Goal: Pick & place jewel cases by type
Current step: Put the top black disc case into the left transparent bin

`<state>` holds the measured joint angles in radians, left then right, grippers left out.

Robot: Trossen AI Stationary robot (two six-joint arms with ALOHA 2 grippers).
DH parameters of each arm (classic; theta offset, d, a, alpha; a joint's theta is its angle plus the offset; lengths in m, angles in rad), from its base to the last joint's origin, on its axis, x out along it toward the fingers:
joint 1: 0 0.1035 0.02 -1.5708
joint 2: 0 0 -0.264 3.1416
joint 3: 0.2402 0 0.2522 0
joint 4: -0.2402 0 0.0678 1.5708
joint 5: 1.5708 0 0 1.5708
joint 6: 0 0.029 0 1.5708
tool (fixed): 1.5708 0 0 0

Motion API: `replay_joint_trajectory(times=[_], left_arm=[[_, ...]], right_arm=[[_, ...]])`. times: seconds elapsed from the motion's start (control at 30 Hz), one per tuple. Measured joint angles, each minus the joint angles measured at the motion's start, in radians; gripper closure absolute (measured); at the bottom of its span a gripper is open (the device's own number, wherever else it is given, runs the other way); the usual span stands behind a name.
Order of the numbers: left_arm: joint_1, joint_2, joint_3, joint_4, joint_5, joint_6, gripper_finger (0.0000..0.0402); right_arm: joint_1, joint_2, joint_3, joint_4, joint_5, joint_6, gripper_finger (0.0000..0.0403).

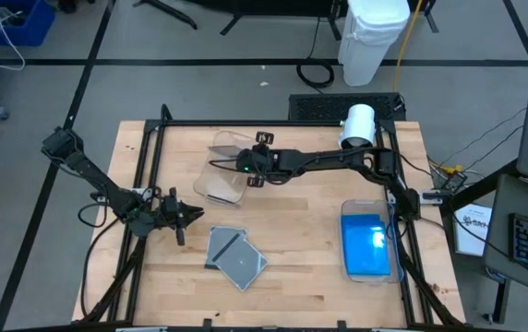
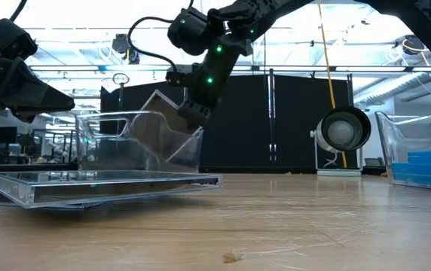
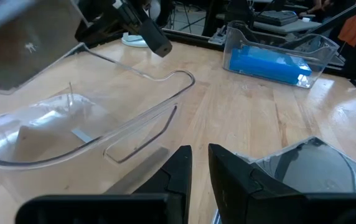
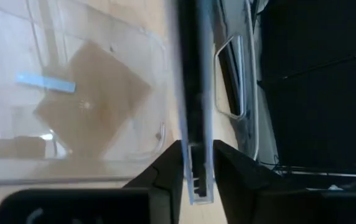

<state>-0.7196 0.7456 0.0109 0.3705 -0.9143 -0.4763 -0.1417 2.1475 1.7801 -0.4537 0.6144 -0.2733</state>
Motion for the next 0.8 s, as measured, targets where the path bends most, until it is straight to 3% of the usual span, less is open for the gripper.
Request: replay_joint_trajectory(times=[0.2, 0.57, 0.8], left_arm=[[0.0, 0.0, 0.0, 0.0, 0.0, 0.0, 0.0339], [0.0, 0.0, 0.0, 0.0, 0.0, 0.0, 0.0339], [0.0, 0.0, 0.0, 0.0, 0.0, 0.0, 0.0339]], right_arm=[[0.0, 0.0, -0.011, 0.009, 0.0, 0.0, 0.0304], [0.023, 0.0, -0.011, 0.016, -0.096, 0.0, 0.0301], [0.062, 0.0, -0.011, 0.024, -0.095, 0.0, 0.0301]])
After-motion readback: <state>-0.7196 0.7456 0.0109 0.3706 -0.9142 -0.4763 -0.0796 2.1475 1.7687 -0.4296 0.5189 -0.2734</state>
